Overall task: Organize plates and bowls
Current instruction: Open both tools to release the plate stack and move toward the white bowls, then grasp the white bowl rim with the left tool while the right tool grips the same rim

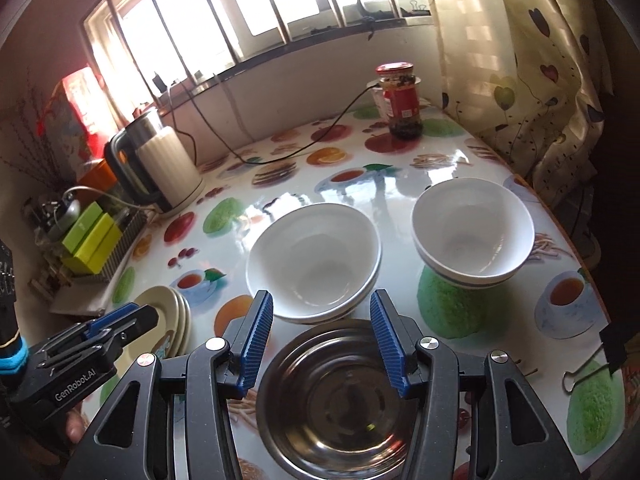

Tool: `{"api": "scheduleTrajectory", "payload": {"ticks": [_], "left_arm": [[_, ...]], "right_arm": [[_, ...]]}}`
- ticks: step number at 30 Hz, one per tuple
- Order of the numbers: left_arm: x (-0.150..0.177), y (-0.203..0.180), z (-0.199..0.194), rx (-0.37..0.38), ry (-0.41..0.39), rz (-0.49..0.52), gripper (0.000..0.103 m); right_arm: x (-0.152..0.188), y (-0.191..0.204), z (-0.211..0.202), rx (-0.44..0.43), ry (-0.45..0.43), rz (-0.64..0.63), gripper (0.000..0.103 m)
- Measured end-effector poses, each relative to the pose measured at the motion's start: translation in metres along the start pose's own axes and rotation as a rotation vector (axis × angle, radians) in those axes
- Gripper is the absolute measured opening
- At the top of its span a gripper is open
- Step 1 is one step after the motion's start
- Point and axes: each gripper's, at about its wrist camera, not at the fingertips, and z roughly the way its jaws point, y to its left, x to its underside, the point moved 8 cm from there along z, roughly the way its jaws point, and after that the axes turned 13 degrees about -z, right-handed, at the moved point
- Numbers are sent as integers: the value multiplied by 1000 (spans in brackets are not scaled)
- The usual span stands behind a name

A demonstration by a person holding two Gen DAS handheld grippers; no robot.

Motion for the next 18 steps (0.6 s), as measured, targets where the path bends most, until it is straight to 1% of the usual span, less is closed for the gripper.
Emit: {"api": "scheduleTrajectory", "payload": {"ticks": [8,13,18], "left_arm": [[-7,-21,23,75,37,-24,33],[-12,-34,40,113,69,-26,33],[-17,-43,54,126,86,-33,33]], "right_arm": [[-3,-26,3,55,5,-7,51],[-7,-29,13,55,9,-38,51],[-10,-32,27,41,25,-50,51]]}}
